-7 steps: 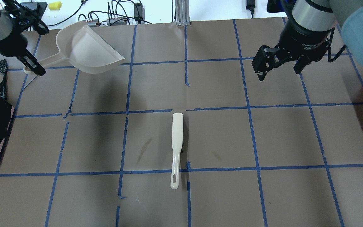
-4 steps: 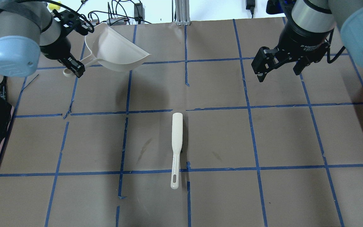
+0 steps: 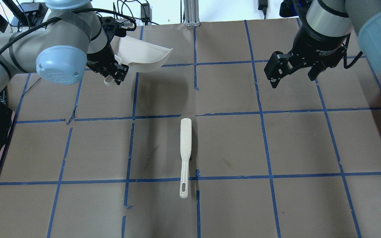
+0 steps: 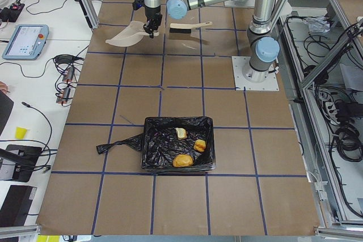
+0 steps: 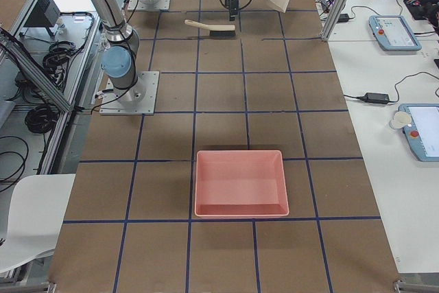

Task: Sweep and dump trash in nearest bin
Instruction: 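Bring the empty dustpan back and set it on the table with the left gripper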

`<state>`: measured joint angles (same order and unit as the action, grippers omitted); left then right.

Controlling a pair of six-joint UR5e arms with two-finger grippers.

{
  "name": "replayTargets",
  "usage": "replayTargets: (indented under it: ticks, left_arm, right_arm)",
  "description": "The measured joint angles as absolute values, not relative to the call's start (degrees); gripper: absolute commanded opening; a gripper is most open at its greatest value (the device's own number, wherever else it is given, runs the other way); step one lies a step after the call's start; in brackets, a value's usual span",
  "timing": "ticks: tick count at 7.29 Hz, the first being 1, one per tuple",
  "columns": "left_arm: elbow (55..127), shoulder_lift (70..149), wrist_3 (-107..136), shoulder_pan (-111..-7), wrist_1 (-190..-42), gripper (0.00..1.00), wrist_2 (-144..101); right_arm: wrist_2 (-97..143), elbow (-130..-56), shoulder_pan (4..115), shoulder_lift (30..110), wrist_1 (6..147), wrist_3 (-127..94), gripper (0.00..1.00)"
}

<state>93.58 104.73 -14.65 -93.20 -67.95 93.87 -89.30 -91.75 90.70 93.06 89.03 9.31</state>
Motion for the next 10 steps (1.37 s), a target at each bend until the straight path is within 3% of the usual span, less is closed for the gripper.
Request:
replayTargets:
  ticks: [3, 10]
  left_arm:
    - [94.2, 109.2, -2.0, -101.3, -61.1, 0.11, 91.3]
    - [95.4, 116.2, 4.1, -106.7, -49.7, 0.12, 83.3]
  right_arm:
    - [-89.2, -91.8, 90.7, 93.1, 89.0, 9.3, 1.00]
    - [-89.1, -91.8, 90.7, 93.1, 89.0, 9.3, 1.00]
